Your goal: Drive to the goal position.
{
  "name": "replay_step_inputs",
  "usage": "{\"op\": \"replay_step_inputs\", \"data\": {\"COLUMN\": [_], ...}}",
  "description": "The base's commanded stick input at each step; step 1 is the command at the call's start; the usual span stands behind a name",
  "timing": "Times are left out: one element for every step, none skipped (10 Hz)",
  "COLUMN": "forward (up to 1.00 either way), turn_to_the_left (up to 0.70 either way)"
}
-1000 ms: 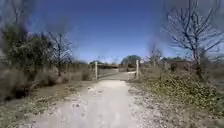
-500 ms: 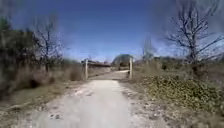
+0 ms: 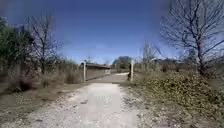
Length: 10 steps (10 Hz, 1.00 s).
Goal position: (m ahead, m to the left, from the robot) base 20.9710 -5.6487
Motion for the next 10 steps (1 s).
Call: {"op": "replay_step_inputs", "data": {"forward": [0.70, 0.70, 0.70, 0.70, 0.70, 0.70, 0.70, 0.70, 0.70, 0.70], "turn_to_the_left": [0.00, 0.00, 0.00, 0.00, 0.15, 0.35, 0.35, 0.21, 0.00, 0.00]}}
